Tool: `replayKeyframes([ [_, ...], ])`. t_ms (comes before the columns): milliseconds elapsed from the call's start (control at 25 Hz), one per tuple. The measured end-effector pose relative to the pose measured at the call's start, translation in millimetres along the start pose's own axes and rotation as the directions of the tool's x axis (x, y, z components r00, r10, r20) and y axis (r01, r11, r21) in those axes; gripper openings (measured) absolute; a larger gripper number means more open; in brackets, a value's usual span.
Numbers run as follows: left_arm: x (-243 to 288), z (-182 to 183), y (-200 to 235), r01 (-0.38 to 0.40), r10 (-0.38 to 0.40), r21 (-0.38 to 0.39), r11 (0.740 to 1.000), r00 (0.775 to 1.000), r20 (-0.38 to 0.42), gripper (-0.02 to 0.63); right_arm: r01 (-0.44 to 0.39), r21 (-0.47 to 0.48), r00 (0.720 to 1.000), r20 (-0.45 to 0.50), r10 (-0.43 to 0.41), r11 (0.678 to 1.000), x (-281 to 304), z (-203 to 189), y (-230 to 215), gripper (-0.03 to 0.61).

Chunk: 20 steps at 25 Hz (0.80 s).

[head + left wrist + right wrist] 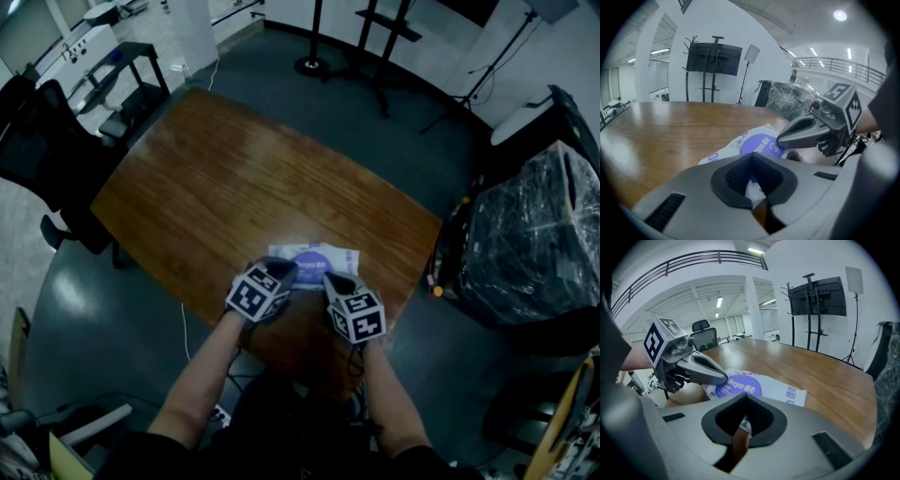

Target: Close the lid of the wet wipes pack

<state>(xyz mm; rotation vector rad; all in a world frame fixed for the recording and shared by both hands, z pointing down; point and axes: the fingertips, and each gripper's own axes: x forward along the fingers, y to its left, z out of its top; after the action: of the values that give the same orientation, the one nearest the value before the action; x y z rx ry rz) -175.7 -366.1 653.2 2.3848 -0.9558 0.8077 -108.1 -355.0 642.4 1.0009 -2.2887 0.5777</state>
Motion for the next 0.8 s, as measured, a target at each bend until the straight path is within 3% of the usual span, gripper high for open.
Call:
replayKeyframes([
  [400,-2.8,1.0,0.6,-0.041,0.041,0.026,0.999,0.999,0.031,0.003,0.040,-0.035,0.999,-0.005,-0.041,0.999,-1.7,0.3,1.8,0.009],
  [800,-56.0,39.7,-46.3,-0.067,0.065,0.004,0.998,0.976,0.209,0.003,0.060,-0.062,0.987,0.151,-0.050,0.996,-76.7,30.4,13.5,0.009],
])
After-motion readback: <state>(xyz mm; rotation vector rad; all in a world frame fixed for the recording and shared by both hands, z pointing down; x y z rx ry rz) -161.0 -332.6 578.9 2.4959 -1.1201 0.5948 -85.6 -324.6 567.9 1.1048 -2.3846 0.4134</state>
